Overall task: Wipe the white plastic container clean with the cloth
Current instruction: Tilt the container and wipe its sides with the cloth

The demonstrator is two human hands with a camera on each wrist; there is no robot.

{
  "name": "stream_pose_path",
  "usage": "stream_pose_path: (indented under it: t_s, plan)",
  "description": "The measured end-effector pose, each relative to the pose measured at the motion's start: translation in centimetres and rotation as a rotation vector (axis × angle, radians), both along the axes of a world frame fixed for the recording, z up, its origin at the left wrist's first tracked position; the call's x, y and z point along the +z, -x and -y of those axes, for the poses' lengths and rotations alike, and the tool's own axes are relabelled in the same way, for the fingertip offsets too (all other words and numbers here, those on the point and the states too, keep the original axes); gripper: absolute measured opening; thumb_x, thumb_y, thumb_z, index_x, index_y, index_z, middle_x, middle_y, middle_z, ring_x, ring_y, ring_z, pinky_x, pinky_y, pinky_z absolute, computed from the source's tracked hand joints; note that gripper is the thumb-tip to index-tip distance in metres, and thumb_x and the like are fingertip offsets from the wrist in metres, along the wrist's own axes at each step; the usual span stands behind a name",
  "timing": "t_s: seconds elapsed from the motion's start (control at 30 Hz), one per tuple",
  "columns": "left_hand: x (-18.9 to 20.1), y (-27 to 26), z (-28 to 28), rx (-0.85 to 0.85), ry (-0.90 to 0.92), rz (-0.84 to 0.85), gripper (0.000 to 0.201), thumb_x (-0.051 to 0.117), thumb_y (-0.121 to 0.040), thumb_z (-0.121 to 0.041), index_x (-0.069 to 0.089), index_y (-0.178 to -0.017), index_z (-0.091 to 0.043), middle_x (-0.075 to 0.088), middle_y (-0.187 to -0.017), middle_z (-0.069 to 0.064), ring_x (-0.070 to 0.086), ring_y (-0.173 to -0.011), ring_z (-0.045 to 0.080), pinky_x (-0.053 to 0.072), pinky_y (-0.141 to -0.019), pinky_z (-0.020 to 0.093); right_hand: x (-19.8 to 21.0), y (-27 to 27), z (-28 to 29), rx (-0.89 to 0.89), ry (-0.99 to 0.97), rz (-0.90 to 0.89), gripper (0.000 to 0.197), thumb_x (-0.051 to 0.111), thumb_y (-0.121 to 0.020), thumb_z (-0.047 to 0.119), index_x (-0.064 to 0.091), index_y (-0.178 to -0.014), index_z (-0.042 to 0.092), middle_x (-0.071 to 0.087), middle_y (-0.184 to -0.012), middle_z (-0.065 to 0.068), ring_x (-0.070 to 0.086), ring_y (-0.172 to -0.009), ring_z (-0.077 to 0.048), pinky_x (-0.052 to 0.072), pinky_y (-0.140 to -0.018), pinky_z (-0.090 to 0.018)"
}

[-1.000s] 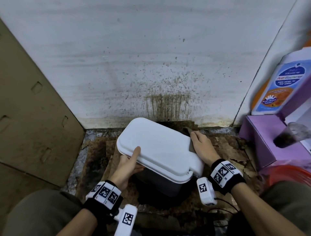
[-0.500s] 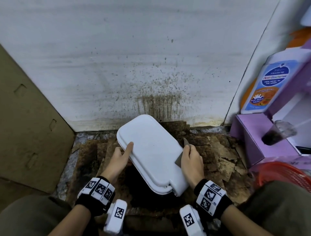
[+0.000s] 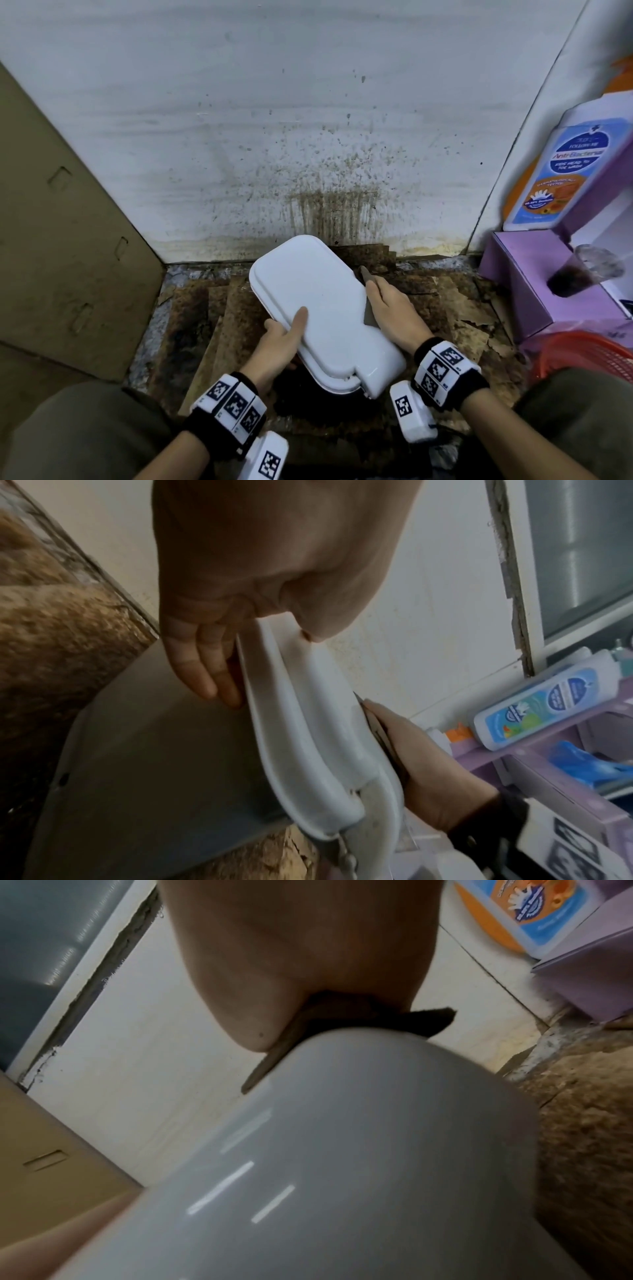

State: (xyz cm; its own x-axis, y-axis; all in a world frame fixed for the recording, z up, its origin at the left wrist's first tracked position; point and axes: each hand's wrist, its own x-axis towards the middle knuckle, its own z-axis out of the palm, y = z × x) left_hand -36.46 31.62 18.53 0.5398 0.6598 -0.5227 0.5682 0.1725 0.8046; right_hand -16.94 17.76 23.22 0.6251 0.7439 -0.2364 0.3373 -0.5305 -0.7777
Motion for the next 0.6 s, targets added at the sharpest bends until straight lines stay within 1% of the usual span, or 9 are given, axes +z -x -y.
stream_pose_path:
  t_s: [0.07, 0.13, 0.23, 0.33, 0.4, 0.47, 0.5, 0.57, 0.6]
  plan:
    - [-0.2, -0.1, 0.3, 0.027, 0.000, 0.039, 0.118, 0.056, -0.059, -0.098, 0.045, -0.142, -0.014, 0.065, -0.128, -0.009, 0.066, -0.111, 0.010, 0.059, -0.090, 0.036, 0.1, 0.0, 0.1, 0.021, -0.002, 0.016, 0.040, 0.029, -0.107, 0.047, 0.051, -0.131, 0.025, 0.060, -0.123, 0.000, 0.054, -0.116, -0.021, 0.043, -0.100, -0.046]
    - [0.5, -0.2, 0.8, 0.043, -0.034, 0.054, 0.114, 0.055, -0.062, -0.096, 0.045, -0.135, -0.010, 0.066, -0.122, -0.007, 0.066, -0.110, 0.010, 0.054, -0.098, 0.037, 0.2, 0.0, 0.3, 0.035, -0.013, 0.026, 0.040, 0.028, -0.107, 0.047, 0.050, -0.131, 0.025, 0.060, -0.120, 0.001, 0.054, -0.115, -0.021, 0.044, -0.099, -0.046]
    - [1.6, -0.3, 1.8, 0.052, -0.070, 0.058, 0.101, 0.055, -0.067, -0.091, 0.042, -0.126, -0.010, 0.063, -0.120, -0.002, 0.065, -0.109, 0.013, 0.054, -0.097, 0.040, 0.3, -0.1, 0.4, 0.027, -0.036, -0.009, 0.040, 0.028, -0.107, 0.046, 0.049, -0.134, 0.025, 0.062, -0.119, 0.001, 0.056, -0.113, -0.022, 0.046, -0.099, -0.048]
    - [2.2, -0.4, 1.9, 0.077, -0.080, 0.080, 0.075, 0.057, -0.084, -0.074, 0.041, -0.123, -0.012, 0.062, -0.118, -0.002, 0.064, -0.107, 0.012, 0.055, -0.096, 0.039, 0.3, 0.3, 0.5, -0.031, -0.046, -0.071, 0.040, 0.029, -0.107, 0.045, 0.049, -0.134, 0.024, 0.063, -0.117, 0.000, 0.058, -0.112, -0.022, 0.047, -0.099, -0.049]
    - [2.6, -0.5, 1.5, 0.088, -0.109, 0.099, 0.068, 0.056, -0.087, -0.072, 0.045, -0.122, -0.015, 0.063, -0.118, -0.004, 0.065, -0.106, 0.012, 0.055, -0.096, 0.040, -0.3, 1.1, 0.8, -0.089, -0.066, -0.094, 0.045, 0.027, -0.104, 0.052, 0.048, -0.134, 0.026, 0.060, -0.120, 0.000, 0.055, -0.117, -0.024, 0.046, -0.101, -0.050]
    - [2.9, -0.7, 0.8, 0.081, -0.140, 0.113, 0.063, 0.054, -0.087, -0.072, 0.051, -0.121, -0.019, 0.066, -0.117, -0.005, 0.066, -0.105, 0.011, 0.055, -0.095, 0.040, -1.1, 2.3, 1.2, -0.188, -0.111, -0.102, 0.058, 0.024, -0.096, 0.063, 0.047, -0.135, 0.028, 0.057, -0.124, -0.001, 0.051, -0.122, -0.026, 0.044, -0.103, -0.054]
    - [3.1, -0.8, 0.5, 0.069, -0.149, 0.121, 0.059, 0.053, -0.089, -0.071, 0.053, -0.121, -0.021, 0.067, -0.116, -0.006, 0.067, -0.104, 0.011, 0.055, -0.094, 0.040, -1.4, 3.0, 1.5, -0.241, -0.135, -0.109, 0.061, 0.024, -0.094, 0.064, 0.046, -0.138, 0.028, 0.055, -0.127, -0.002, 0.050, -0.124, -0.026, 0.043, -0.105, -0.054]
    - [3.6, -1.1, -0.2, 0.019, -0.157, 0.123, 0.054, 0.051, -0.092, -0.067, 0.054, -0.125, -0.025, 0.069, -0.117, -0.009, 0.068, -0.104, 0.008, 0.056, -0.091, 0.035, -1.5, 4.5, 1.9, -0.317, -0.162, -0.108, 0.054, 0.026, -0.102, 0.052, 0.041, -0.146, 0.025, 0.050, -0.132, -0.004, 0.043, -0.130, -0.025, 0.035, -0.112, -0.048]
    - [3.9, -1.3, -0.2, -0.020, -0.159, 0.116, 0.054, 0.050, -0.094, -0.066, 0.054, -0.129, -0.026, 0.069, -0.117, -0.012, 0.067, -0.104, 0.005, 0.055, -0.086, 0.030, -1.6, 5.2, 2.1, -0.355, -0.154, -0.108, 0.049, 0.026, -0.106, 0.044, 0.037, -0.148, 0.023, 0.047, -0.134, -0.005, 0.038, -0.132, -0.024, 0.031, -0.114, -0.044]
